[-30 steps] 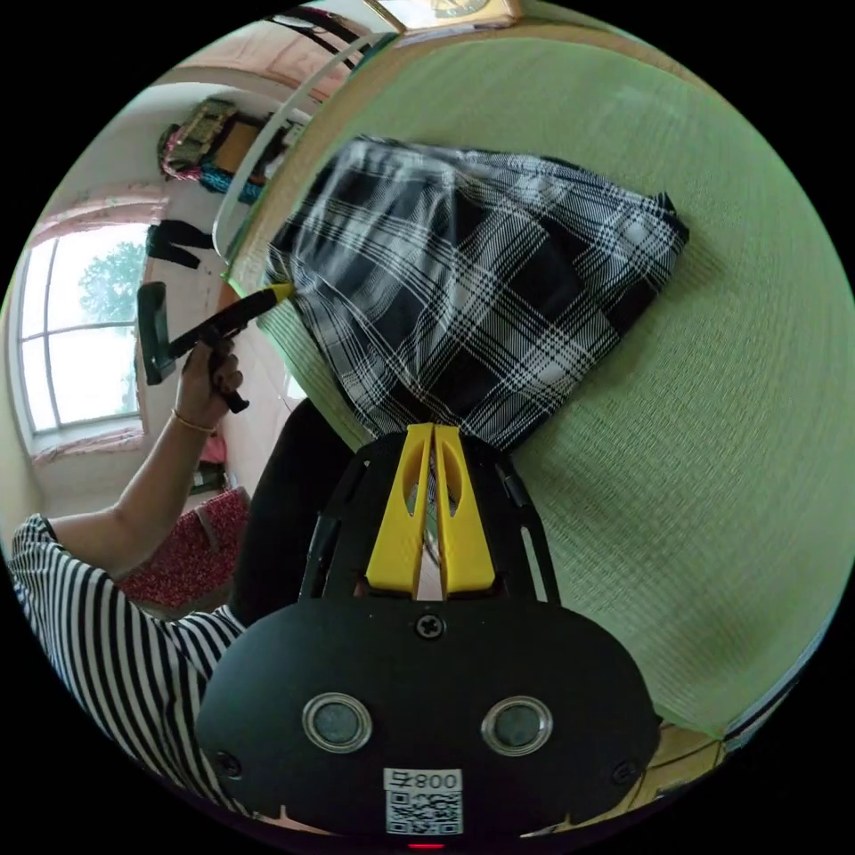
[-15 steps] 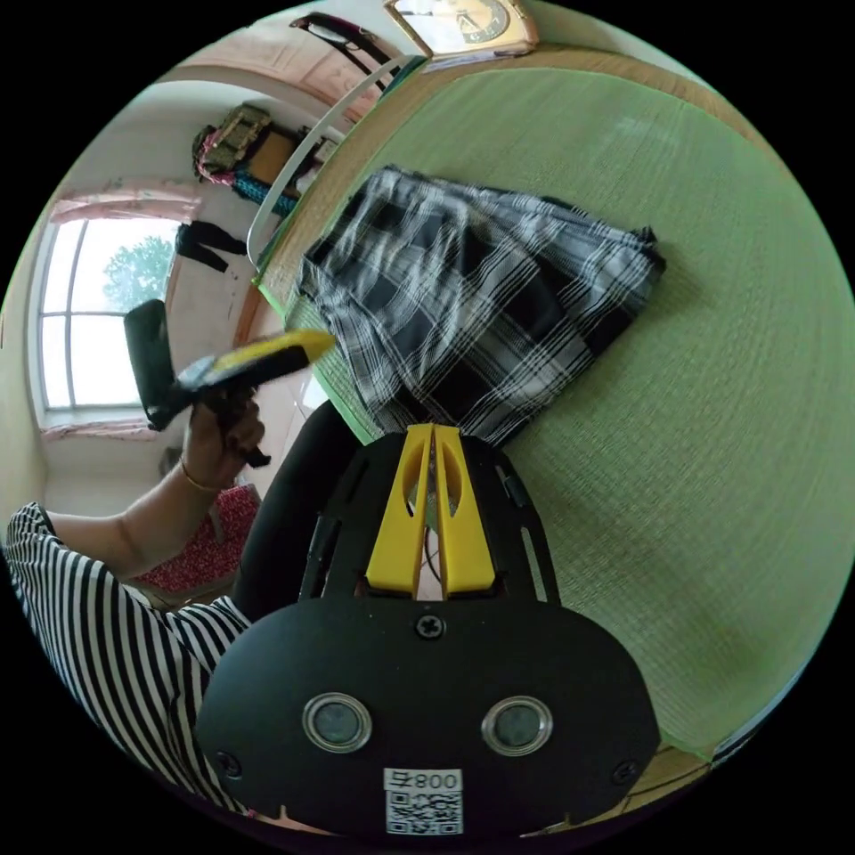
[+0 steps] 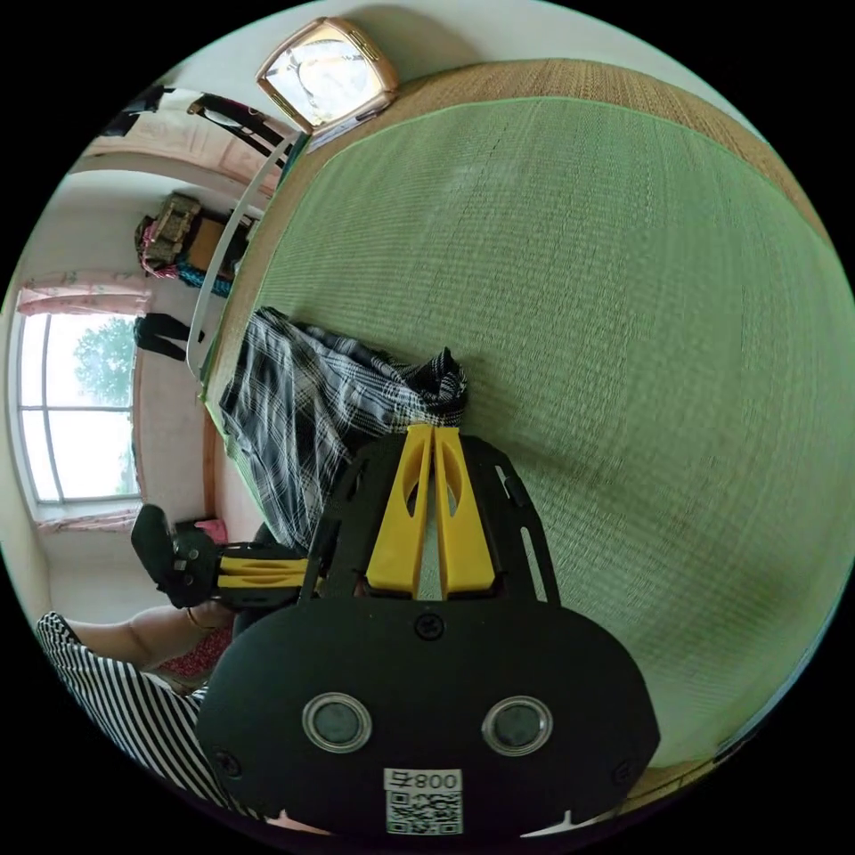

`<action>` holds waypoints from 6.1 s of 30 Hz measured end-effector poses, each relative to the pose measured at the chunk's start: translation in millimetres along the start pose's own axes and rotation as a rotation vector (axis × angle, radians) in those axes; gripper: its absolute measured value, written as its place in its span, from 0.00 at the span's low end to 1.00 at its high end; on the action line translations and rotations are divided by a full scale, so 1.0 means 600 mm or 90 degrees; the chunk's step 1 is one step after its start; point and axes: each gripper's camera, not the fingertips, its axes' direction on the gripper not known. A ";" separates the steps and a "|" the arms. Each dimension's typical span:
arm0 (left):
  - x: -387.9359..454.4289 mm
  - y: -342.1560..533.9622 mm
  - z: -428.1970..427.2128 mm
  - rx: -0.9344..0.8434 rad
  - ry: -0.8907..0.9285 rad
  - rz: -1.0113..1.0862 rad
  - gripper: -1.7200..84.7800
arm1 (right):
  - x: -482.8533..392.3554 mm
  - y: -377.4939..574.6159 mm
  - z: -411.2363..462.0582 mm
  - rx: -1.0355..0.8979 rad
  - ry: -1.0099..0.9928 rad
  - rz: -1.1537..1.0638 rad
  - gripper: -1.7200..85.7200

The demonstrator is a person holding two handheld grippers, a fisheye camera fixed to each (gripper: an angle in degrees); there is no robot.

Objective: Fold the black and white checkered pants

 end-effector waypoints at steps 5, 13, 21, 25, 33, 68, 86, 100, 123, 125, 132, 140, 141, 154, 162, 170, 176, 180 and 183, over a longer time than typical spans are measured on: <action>0.050 -0.014 0.010 -0.007 -0.006 0.006 0.02 | 0.029 -0.016 -0.009 -0.005 -0.006 -0.008 0.02; 0.137 -0.028 0.017 0.011 -0.019 -0.020 0.03 | 0.084 -0.010 -0.025 0.003 -0.044 0.009 0.02; 0.277 -0.050 0.034 0.060 -0.094 0.048 0.11 | 0.128 0.007 -0.037 0.012 -0.055 0.014 0.02; 0.341 -0.068 0.070 0.009 -0.226 0.087 0.06 | 0.142 0.011 -0.042 0.010 -0.050 0.013 0.02; 0.406 -0.038 0.068 0.023 -0.206 0.100 0.04 | 0.177 0.004 -0.053 -0.004 -0.034 0.002 0.02; 0.539 0.005 0.101 -0.019 -0.257 0.082 0.10 | 0.356 0.216 -0.068 -0.014 -0.274 0.090 0.12; 0.549 0.055 0.058 0.021 -0.302 0.132 0.05 | 0.305 0.318 0.006 -0.026 -0.469 0.178 0.16; 0.450 0.120 -0.060 0.140 -0.240 0.092 0.03 | 0.186 0.315 0.025 -0.070 -0.376 0.134 0.11; 0.176 0.112 -0.088 0.104 -0.188 -0.070 0.02 | -0.157 0.081 0.046 -0.042 0.127 -0.210 0.01; 0.166 0.118 -0.092 0.109 -0.184 -0.076 0.02 | -0.170 0.076 0.049 -0.041 0.112 -0.202 0.02; 0.136 0.143 -0.105 0.122 -0.205 -0.085 0.02 | -0.255 0.103 0.032 0.009 0.145 -0.262 0.02; 0.093 0.175 -0.106 0.109 -0.201 -0.107 0.02 | -0.288 0.106 0.063 -0.027 0.167 -0.266 0.02; 0.086 0.182 -0.112 0.133 -0.186 -0.109 0.02 | -0.295 0.108 0.057 -0.011 0.172 -0.267 0.02; -0.028 0.226 -0.158 0.211 -0.238 -0.238 0.02 | -0.278 0.109 0.070 -0.026 0.196 -0.240 0.02; -0.078 0.236 -0.168 0.246 -0.271 -0.270 0.02 | -0.234 0.085 0.062 -0.025 0.182 -0.228 0.02; -0.092 0.272 -0.177 0.315 -0.180 -0.273 0.03 | -0.164 0.064 0.029 -0.015 0.113 -0.180 0.02; 0.005 0.243 -0.097 0.191 0.015 -0.033 0.08 | -0.071 0.105 -0.001 -0.016 -0.098 -0.093 0.03; 0.069 0.212 -0.030 0.087 -0.053 0.065 0.11 | 0.002 0.153 0.000 -0.031 -0.202 -0.009 0.07; 0.085 0.194 -0.002 0.046 -0.086 0.109 0.12 | 0.052 0.178 0.011 -0.047 -0.251 0.059 0.10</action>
